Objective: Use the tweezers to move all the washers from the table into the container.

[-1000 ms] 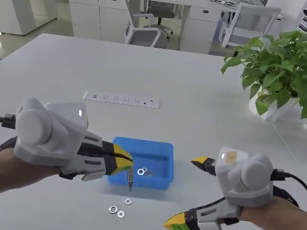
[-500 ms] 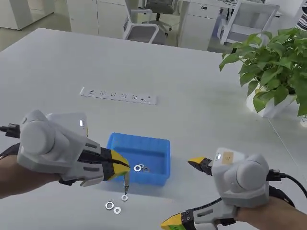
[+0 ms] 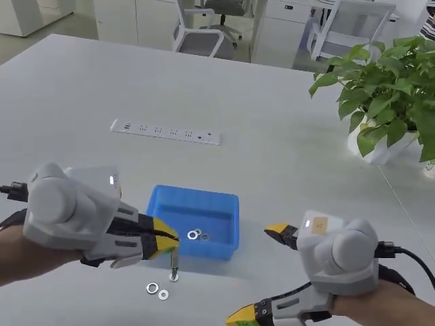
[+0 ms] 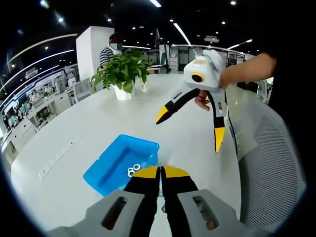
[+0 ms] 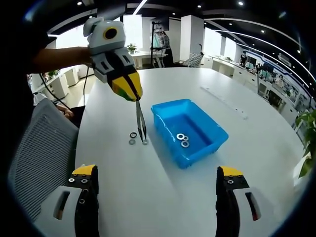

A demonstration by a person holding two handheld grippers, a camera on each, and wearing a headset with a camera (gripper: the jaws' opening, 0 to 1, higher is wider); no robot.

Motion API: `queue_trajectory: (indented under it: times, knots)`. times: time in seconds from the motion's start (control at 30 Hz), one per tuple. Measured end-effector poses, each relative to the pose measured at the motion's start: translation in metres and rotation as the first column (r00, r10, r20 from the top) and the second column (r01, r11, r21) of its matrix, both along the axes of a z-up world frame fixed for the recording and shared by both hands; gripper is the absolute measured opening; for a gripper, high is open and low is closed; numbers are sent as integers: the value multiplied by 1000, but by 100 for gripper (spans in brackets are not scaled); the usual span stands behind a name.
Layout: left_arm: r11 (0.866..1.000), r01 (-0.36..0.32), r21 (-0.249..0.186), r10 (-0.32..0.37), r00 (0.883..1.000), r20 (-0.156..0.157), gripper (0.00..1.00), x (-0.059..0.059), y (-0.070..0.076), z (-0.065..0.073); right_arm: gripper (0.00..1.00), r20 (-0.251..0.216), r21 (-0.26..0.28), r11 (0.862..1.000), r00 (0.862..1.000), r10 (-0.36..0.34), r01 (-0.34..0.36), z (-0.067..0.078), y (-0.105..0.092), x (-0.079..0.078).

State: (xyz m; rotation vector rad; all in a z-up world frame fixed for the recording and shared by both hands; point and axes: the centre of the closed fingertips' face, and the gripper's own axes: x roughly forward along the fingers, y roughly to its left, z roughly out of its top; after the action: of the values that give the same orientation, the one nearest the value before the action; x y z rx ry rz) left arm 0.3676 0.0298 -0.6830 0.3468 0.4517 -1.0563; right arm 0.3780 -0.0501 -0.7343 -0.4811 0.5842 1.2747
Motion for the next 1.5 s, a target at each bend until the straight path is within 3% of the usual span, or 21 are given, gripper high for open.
queue_trajectory:
  times: [0.57, 0.77, 0.83, 0.93, 1.13, 1.5]
  knots:
    - [1000, 0, -8, 0, 1000, -8, 5, -1, -2, -4, 98, -5, -3, 1000, 1000, 19, -19, -3, 3, -3]
    - [1000, 22, 5, -22, 1000, -4, 5, -2, -1, -5, 89, 23, 23, 995, 995, 100, -100, 1, 20, -5]
    - [1000, 29, 7, -29, 1000, -5, 5, -1, -1, -6, 82, 55, 29, 989, 988, 146, -148, 4, 28, -4]
    - [999, 32, 9, -32, 999, -5, 5, 0, -1, -6, 74, 61, 56, 977, 977, 203, -206, 8, 41, -5]
    - [999, 32, 2, -32, 999, -13, 5, 2, -1, -8, 58, 69, 46, 956, 956, 286, -289, 7, 59, -4]
    - [999, 39, 6, -39, 999, -26, 5, 2, -1, -9, 31, 82, -25, 883, 879, 469, -469, -8, 85, -13]
